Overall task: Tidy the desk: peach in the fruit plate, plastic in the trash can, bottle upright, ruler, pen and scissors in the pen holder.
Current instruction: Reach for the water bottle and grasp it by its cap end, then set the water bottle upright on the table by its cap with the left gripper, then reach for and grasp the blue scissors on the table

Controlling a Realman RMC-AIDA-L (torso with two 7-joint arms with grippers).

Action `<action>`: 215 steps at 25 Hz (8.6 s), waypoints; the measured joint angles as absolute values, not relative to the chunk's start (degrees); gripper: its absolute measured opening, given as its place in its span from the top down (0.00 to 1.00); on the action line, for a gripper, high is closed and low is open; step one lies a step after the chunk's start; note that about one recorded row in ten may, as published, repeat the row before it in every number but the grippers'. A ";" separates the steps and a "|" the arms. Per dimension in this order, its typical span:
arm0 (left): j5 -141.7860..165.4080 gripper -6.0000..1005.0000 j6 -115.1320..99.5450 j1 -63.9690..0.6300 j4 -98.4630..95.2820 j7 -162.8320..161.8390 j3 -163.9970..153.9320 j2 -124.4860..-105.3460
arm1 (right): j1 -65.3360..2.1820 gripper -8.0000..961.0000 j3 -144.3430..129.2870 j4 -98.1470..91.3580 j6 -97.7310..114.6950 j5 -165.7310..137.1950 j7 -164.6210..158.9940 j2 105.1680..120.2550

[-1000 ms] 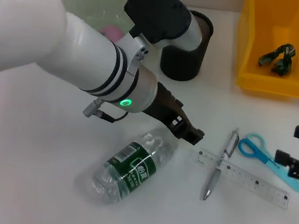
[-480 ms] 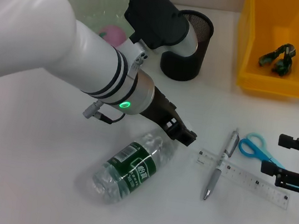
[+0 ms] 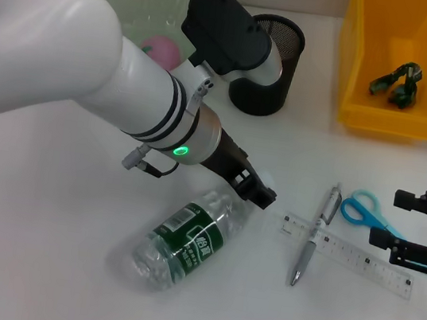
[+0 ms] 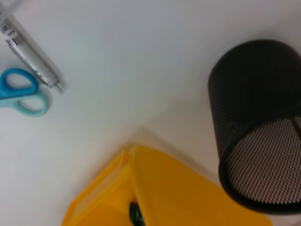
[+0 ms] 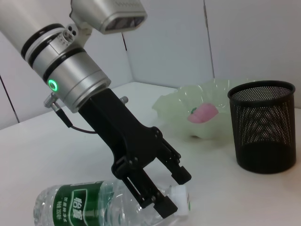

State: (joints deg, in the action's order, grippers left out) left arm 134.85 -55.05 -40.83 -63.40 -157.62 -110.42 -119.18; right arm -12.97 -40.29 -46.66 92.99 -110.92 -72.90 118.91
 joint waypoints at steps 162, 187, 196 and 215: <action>80.16 0.20 -87.75 -20.41 -30.79 -54.93 -72.16 -118.48 | -34.02 0.23 -63.90 -76.23 99.35 -159.26 -137.61 119.20; 81.83 0.20 -87.79 -20.64 -30.72 -54.81 -72.71 -118.39 | -34.02 0.42 -78.19 -70.91 90.96 -157.96 -143.61 119.43; 81.83 0.20 -87.80 -20.66 -30.86 -54.88 -72.72 -118.39 | -34.52 0.41 -78.22 -68.57 89.09 -157.32 -143.61 119.42; 81.82 0.21 -88.25 -20.66 -31.12 -54.93 -72.77 -118.44 | -35.11 0.60 -78.00 -65.11 86.93 -157.35 -143.38 119.30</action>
State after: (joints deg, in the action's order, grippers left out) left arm 81.82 -88.25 -20.66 -31.12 -54.93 -72.77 -118.44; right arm -35.11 -78.00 -65.11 86.93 -157.35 -143.39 119.30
